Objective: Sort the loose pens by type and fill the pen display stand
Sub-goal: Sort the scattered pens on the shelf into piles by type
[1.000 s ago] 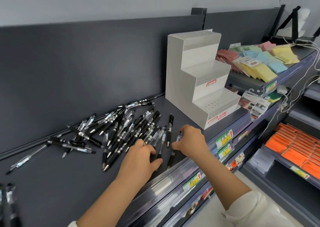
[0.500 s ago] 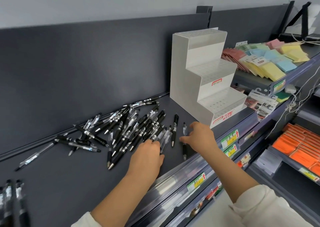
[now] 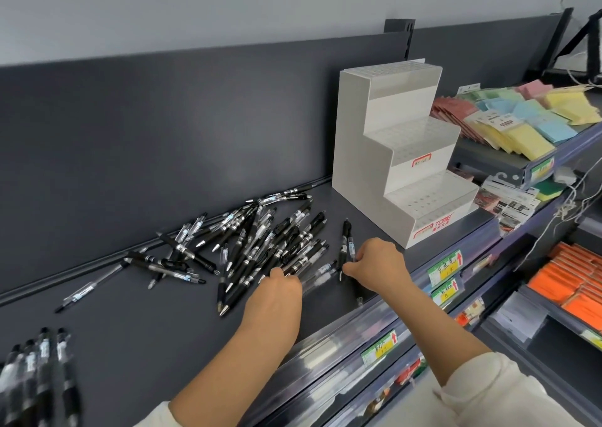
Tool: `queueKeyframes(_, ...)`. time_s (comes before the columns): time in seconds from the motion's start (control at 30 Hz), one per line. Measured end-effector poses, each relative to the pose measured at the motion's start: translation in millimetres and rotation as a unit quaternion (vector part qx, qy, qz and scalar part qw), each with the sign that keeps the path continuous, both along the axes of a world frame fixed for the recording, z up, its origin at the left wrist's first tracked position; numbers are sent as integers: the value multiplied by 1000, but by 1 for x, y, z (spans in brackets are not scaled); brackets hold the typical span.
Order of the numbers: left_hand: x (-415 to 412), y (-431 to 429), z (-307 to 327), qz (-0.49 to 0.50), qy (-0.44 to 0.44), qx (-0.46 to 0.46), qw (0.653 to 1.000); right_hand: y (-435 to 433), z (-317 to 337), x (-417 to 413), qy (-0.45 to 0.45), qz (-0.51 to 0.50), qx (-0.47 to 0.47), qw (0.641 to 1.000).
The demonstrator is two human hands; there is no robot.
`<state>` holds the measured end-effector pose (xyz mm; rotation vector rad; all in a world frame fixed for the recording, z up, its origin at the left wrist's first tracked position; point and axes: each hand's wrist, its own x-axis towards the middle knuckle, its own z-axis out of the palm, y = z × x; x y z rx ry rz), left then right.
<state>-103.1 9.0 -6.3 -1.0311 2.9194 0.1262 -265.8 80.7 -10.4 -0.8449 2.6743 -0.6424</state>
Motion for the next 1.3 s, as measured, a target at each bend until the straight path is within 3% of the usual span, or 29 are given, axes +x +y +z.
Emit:
queueKeyframes(0.2, 16, -6, 5, 7, 39, -28, 999, -4, 2, 11, -20, 4, -56, 998)
queueKeyframes(0.33, 38, -22, 10, 50, 74, 39, 995, -7, 14, 19, -23, 0, -135, 991)
queueKeyframes(0.53, 92, -44, 19, 130, 150, 97, 975, -36, 31, 60, -56, 108, -195, 973)
queueKeyframes(0.9, 237, -63, 11, 292, 225, 67, 927, -117, 2, 216, -151, 300, -148, 930)
queueKeyframes(1.07, 286, -64, -5, 377, 233, 64, 894, -134, -4, 267, -136, 343, -109, 923)
queueKeyframes(1.3, 308, -64, -14, 412, 214, 36, 885, -149, -2, 307, -92, 352, -95, 927)
